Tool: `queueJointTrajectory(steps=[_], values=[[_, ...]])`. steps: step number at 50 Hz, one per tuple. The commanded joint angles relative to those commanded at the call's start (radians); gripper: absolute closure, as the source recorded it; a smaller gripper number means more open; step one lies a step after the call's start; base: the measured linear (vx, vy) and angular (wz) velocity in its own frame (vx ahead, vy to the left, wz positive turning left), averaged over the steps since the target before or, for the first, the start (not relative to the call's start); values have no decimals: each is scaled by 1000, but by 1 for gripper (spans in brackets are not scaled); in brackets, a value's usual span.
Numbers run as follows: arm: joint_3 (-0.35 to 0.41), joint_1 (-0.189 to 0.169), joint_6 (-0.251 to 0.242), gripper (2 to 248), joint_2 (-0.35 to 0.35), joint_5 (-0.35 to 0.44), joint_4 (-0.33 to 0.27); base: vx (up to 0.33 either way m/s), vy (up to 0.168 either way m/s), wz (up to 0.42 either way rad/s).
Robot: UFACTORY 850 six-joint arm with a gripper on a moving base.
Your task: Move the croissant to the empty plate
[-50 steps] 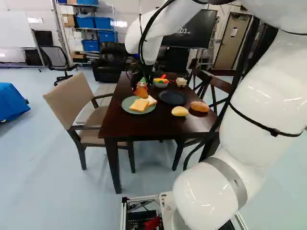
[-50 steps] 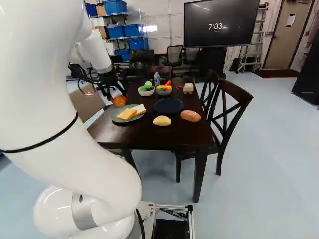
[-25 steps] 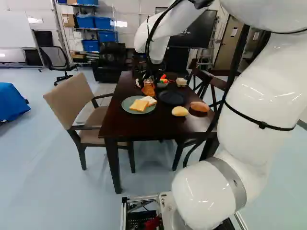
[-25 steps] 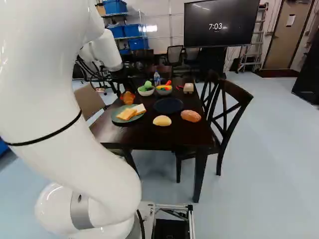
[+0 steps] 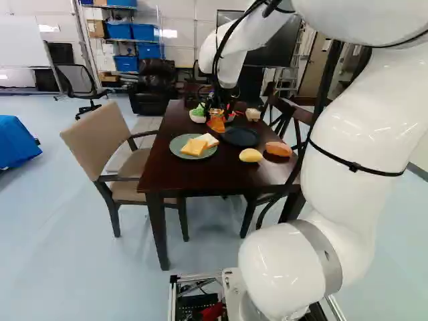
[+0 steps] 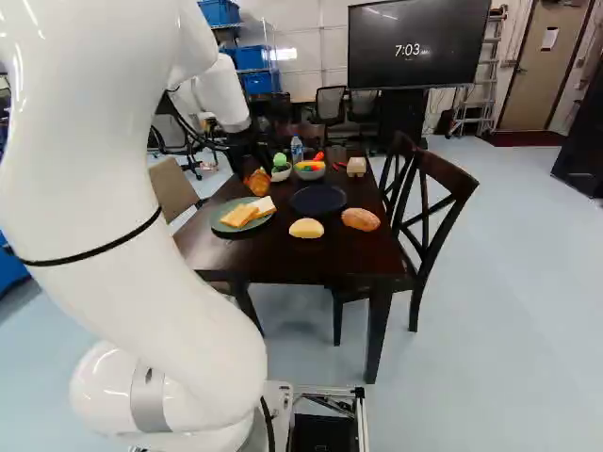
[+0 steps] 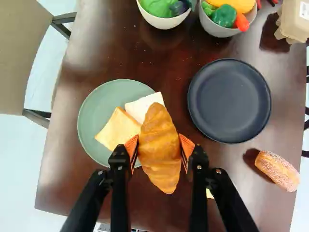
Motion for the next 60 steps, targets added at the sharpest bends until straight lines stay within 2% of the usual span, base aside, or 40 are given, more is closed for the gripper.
queueJointTrajectory(steps=[31,60], values=[[0,-108,0,120,0,0,0,0,0,0],[-54,-207,0,120,-49,0,0,0,0,0]])
